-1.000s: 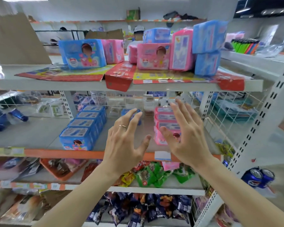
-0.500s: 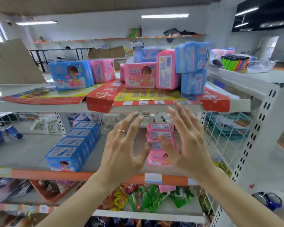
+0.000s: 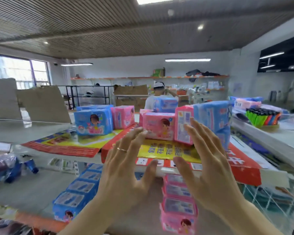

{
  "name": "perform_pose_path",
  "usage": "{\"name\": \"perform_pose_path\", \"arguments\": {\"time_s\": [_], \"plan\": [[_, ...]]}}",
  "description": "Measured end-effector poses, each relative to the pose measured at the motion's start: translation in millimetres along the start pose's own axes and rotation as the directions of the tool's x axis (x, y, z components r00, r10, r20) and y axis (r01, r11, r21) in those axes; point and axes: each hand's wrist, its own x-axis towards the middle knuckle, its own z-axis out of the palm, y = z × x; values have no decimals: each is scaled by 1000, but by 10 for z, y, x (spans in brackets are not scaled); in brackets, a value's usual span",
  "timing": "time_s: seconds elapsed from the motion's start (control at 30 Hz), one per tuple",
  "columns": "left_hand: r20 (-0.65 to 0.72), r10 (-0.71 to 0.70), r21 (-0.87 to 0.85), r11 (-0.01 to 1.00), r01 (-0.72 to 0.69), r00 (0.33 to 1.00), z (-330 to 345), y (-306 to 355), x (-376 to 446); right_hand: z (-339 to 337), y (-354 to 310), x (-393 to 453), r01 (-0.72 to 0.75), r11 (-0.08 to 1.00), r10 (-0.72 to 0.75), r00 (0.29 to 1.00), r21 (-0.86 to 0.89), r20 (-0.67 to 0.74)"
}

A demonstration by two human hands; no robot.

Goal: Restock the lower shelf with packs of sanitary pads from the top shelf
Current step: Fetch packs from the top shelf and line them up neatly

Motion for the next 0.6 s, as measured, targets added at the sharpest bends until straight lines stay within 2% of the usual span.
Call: {"name": "perform_pose_path", "arguments": {"time_s": [0.13,0.33,0.43,0.6], "plan": [[-41,29,37,999,-28,999,-245,-420,132,237,-110,177,14,1000,-14,999,-7,40],[-112,4,78,997,5,994,-725,-1314,472,695,-325,612,9,999,-10,1000,-53,-16],[-67,15,86,996,-9,998,-942,-1771,773,935,-491,965,-42,995,37,998,-92,-58],[29,3,100,995,-6,1000,-1127,-2446,1224,1430,-751,1548,-63,991,59,998,-118,-35]]}}
